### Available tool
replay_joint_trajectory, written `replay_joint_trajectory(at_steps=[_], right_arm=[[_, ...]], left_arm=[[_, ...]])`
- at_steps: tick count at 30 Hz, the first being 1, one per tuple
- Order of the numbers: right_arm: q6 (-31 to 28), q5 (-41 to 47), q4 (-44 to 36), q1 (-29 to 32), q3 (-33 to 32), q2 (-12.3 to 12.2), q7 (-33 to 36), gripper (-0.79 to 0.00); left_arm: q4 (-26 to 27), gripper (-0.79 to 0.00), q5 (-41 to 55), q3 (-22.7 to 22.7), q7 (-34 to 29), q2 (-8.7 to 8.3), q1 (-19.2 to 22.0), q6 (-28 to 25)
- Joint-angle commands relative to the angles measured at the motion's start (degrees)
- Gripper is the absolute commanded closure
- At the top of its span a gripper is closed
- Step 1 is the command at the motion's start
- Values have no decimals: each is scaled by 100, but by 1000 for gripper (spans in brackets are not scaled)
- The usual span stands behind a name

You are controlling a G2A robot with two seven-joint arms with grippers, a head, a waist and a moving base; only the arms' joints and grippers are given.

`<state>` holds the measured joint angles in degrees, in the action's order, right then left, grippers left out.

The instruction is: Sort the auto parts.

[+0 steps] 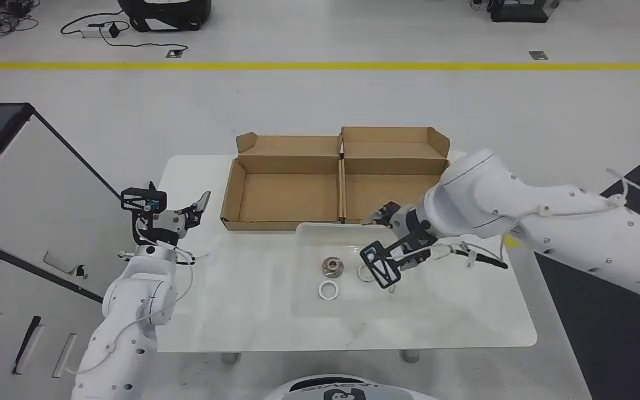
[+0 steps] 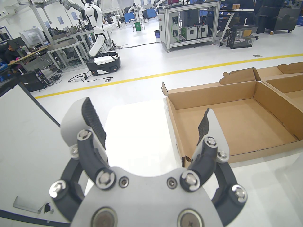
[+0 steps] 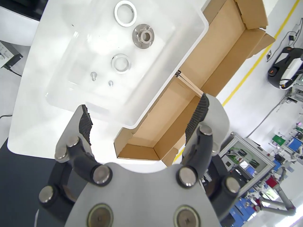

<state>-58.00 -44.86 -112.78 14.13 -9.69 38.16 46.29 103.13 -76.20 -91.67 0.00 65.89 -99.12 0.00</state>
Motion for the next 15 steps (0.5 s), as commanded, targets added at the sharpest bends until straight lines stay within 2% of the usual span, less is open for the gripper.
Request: replay_joint_trajectory(at_steps=[1, 15], right_arm=[[0, -8, 74, 44, -5, 51, 0, -785], [0, -121, 652, 659, -5, 338, 1, -785]], left_arm=[[0, -785, 0, 0, 0, 0, 0, 0], [0, -785, 0, 0, 0, 0, 0, 0]])
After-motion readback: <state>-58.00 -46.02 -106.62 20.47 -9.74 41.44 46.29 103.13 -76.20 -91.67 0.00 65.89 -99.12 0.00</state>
